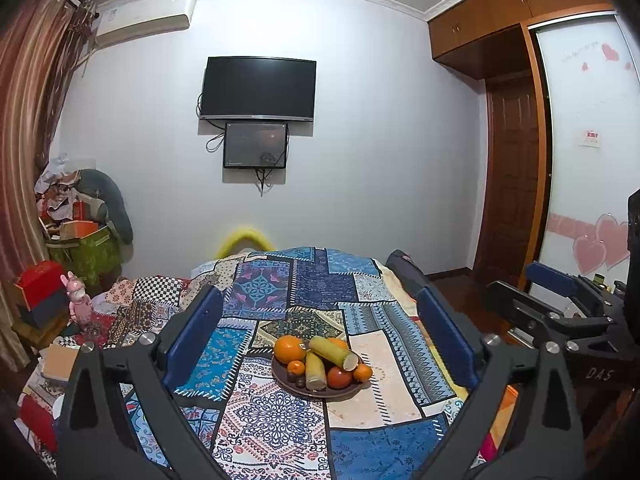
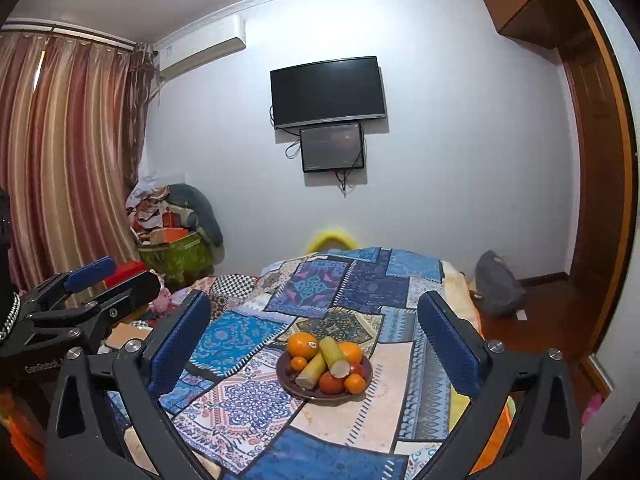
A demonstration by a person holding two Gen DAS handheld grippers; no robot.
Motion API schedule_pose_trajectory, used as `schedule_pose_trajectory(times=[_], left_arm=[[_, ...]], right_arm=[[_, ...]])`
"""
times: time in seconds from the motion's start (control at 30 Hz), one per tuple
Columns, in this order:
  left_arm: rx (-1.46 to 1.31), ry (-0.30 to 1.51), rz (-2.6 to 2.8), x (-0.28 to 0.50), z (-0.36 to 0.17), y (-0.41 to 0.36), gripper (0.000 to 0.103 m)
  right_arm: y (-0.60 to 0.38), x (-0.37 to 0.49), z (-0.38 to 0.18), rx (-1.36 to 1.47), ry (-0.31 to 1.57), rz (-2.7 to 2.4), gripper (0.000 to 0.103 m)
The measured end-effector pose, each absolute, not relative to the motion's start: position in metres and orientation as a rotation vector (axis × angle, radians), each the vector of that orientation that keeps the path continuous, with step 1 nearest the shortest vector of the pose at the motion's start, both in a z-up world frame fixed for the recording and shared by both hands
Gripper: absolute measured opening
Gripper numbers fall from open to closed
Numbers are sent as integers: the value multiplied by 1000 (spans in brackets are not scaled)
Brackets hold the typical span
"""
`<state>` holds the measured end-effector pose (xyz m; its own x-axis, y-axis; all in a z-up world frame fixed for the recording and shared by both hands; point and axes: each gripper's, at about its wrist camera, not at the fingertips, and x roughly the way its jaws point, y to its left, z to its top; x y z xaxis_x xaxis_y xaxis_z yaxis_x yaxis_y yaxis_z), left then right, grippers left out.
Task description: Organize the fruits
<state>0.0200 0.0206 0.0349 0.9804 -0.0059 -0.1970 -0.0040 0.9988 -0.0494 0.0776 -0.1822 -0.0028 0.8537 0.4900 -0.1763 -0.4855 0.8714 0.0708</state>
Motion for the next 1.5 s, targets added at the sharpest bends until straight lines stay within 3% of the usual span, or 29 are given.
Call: schedule_pose_trajectory(times=[1.5], left_arm=[[-66, 227, -19, 26, 34, 25, 103]], right_arm=[[-193, 70, 4, 34, 171, 474, 103]])
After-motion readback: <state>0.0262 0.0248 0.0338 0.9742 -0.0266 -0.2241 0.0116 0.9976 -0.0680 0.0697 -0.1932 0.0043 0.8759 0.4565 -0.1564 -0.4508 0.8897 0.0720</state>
